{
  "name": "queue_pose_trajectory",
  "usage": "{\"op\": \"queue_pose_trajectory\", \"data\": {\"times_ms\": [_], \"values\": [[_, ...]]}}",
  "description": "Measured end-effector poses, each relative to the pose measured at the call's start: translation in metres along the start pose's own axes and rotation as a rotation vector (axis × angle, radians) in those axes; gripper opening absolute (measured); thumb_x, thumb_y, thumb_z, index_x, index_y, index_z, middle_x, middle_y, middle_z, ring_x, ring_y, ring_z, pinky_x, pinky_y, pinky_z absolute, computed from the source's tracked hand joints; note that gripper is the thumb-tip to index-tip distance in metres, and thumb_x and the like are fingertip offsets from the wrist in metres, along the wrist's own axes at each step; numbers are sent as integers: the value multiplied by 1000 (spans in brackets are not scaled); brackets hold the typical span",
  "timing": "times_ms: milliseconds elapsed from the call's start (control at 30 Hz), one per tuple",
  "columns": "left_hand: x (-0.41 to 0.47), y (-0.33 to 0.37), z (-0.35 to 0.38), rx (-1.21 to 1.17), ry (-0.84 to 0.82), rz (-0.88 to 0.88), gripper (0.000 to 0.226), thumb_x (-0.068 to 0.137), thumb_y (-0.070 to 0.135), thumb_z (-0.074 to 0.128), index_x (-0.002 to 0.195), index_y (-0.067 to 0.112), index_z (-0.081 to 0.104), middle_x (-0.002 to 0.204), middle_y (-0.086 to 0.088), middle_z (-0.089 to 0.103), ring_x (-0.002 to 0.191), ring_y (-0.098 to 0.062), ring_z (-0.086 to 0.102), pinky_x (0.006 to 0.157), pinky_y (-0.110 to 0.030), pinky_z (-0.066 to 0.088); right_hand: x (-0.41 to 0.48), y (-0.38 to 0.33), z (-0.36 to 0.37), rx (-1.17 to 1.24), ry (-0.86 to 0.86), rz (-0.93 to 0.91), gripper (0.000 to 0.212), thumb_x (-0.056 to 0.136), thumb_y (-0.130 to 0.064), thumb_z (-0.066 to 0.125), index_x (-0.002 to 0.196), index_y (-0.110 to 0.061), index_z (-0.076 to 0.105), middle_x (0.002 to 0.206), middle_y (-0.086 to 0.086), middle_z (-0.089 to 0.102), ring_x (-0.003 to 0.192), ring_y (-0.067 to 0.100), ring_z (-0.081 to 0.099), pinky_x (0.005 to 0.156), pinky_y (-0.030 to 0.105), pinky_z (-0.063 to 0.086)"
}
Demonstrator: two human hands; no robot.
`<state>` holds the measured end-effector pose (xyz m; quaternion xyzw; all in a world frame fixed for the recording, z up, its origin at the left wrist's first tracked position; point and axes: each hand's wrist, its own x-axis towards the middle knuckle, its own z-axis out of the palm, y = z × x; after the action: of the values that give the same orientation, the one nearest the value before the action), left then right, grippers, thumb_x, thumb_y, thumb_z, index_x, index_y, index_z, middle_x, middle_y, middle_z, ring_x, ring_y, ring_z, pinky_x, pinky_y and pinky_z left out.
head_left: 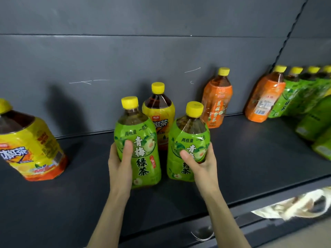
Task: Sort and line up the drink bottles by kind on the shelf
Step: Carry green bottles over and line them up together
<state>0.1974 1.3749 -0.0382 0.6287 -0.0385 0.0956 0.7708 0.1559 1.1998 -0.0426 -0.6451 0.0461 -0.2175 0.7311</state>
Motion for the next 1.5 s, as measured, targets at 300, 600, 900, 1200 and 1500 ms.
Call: {"op": "queue_pose_trajectory", "data": {"times_ms": [300,600,900,1200,1500], "values": [[-22,36,72,43,-131,-50,42,76,67,51,102,35,61,91,19,71,82,5,66,68,-24,47,-19,-52,-64,57,180,-32,66,61,-46,72,118,-16,58,103,-1,73,95,16,70,72,22,55],[-105,27,228,44,-399,-67,47,69,63,49,98,29,63,90,14,72,83,0,67,70,-21,51,-55,-90,-221,-56,472,-109,69,62,-57,70,120,-21,60,111,-3,71,106,17,66,91,39,53],[-234,-14,404,6,-560,-158,43,77,66,51,98,30,64,92,14,72,86,-3,67,75,-28,50,-110,-124,-429,-160,672,-103,63,61,-54,68,111,-14,63,98,-2,74,91,15,71,75,28,53],[-262,-26,517,48,-522,-126,53,71,75,47,107,39,59,107,19,66,98,3,60,83,-25,45,-72,-134,-544,-151,651,-91,63,62,-54,68,112,-15,63,100,-1,74,93,17,70,81,36,53],[-242,-66,608,78,-212,18,57,80,59,56,118,16,55,106,0,63,87,15,55,70,2,39,25,-117,-610,-197,477,-100,57,66,-52,71,116,-26,58,106,-5,72,99,16,68,89,44,53]]}}
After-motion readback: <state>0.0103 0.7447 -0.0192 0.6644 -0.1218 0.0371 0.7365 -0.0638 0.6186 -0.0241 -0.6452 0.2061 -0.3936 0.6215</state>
